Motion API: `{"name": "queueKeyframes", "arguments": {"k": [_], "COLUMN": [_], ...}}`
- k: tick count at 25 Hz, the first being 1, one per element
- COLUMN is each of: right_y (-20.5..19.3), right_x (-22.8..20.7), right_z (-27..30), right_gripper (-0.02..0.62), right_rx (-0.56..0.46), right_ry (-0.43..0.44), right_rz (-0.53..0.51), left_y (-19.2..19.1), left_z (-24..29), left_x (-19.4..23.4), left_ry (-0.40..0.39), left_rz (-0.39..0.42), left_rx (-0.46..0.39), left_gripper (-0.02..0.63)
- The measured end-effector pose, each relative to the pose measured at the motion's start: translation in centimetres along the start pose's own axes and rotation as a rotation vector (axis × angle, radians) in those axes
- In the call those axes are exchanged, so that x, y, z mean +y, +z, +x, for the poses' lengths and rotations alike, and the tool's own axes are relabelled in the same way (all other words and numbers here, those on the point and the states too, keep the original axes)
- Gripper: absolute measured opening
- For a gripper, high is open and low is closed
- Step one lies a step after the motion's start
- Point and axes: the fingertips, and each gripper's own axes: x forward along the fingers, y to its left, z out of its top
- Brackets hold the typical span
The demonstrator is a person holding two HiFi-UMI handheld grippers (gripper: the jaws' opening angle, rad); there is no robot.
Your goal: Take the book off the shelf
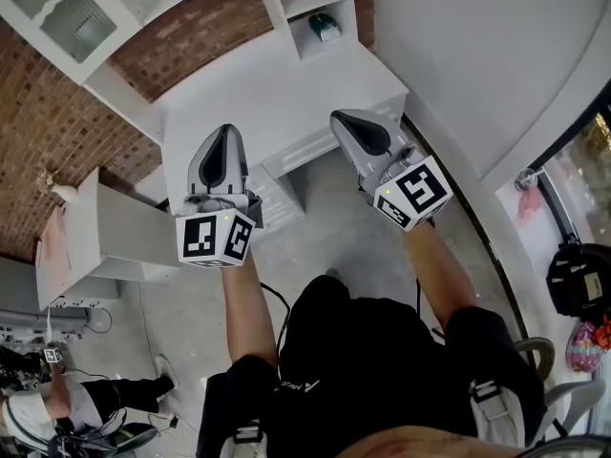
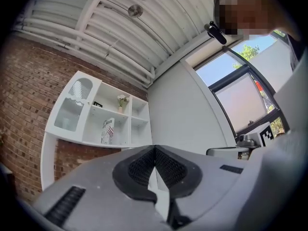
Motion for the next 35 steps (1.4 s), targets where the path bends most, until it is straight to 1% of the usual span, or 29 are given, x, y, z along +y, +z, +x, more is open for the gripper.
{"name": "queueKeyframes", "arguments": {"k": [5,10,14,22,27,29,35], "right_y": [-0.6,-2.2,-3.2,-5.1,-6.0,-6.3,-6.9], "right_x": [-2.8,-5.6,-9.1,-16.4,-19.2,-20.1,-22.7], "right_z": [2.3,6.4,11.1,21.6,26.7,28.5,32.7], "right_gripper": [0.000,0.000,0.001,0.001,0.002,0.000,0.000], "right_rx": [-0.002,0.013,0.017,0.000,0.004,0.009,-0.011], "right_ry": [0.006,0.022,0.023,0.029,0.041,0.053,0.102], "right_rz": [-0.011,-0.028,-0.035,-0.051,-0.072,-0.072,-0.077], "left_y": [0.1,-0.5,-0.8,-2.1,-2.9,-2.9,-3.3], "left_z": [3.8,9.1,14.6,25.2,30.1,32.0,38.0], "left_x": [1.5,4.6,8.3,16.9,21.9,23.3,26.8], "left_ry": [0.016,0.019,0.041,0.121,0.198,0.222,0.297], "left_rz": [0.006,0.004,0.007,0.042,0.050,0.056,0.097], "left_rx": [-0.034,-0.070,-0.090,-0.111,-0.113,-0.106,-0.047], "left_gripper": [-0.002,-0.002,-0.002,-0.002,0.003,0.021,0.123]}}
